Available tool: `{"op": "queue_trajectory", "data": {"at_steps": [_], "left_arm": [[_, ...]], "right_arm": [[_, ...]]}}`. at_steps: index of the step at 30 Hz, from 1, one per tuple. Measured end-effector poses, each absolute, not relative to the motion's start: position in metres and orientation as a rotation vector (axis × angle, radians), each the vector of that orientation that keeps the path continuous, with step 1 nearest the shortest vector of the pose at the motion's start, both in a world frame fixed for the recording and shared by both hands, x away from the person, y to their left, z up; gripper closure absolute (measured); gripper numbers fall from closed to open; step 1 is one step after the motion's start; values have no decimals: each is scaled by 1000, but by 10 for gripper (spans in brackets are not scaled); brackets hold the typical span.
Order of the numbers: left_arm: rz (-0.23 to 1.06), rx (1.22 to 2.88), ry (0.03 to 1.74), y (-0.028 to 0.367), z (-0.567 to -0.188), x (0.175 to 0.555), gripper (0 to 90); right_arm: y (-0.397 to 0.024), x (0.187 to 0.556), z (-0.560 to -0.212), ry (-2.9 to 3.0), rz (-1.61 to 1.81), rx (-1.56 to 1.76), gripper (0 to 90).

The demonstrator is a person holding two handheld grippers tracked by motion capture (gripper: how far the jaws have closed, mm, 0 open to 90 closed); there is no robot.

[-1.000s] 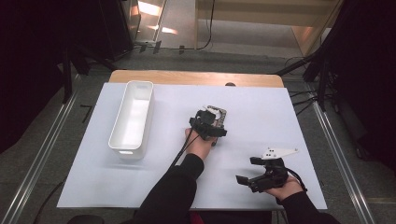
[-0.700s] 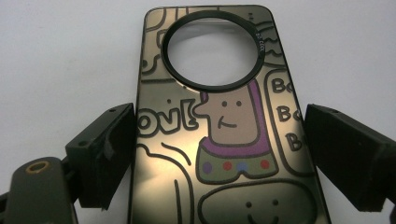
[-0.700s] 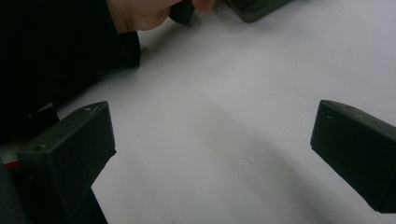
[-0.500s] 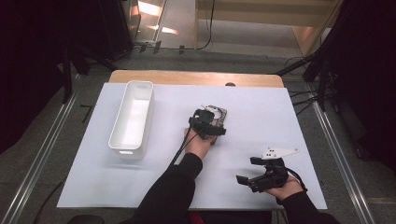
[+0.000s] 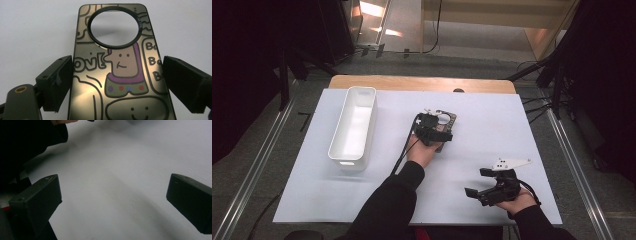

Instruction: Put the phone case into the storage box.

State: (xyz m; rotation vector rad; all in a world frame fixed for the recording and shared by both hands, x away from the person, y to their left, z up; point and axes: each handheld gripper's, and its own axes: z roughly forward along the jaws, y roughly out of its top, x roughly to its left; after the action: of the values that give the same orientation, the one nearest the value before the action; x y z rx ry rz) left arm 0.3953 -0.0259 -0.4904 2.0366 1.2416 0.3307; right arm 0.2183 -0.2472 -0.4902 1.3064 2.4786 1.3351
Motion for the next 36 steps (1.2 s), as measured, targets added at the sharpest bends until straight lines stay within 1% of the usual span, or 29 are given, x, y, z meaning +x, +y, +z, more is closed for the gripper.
{"op": "queue_trajectory", "data": {"at_steps": [14,23,36], "left_arm": [[191,1997,1189,-12,-464,394,117],[166,2005,1163,0,-453,393,117],[113,1963,1109,17,-436,383,117]], "right_arm": [[-247,219,-491,2478,1327,1312,0],[-247,219,-491,2479,1325,1318,0],[-247,220,-491,2470,1322,1327,0]]}}
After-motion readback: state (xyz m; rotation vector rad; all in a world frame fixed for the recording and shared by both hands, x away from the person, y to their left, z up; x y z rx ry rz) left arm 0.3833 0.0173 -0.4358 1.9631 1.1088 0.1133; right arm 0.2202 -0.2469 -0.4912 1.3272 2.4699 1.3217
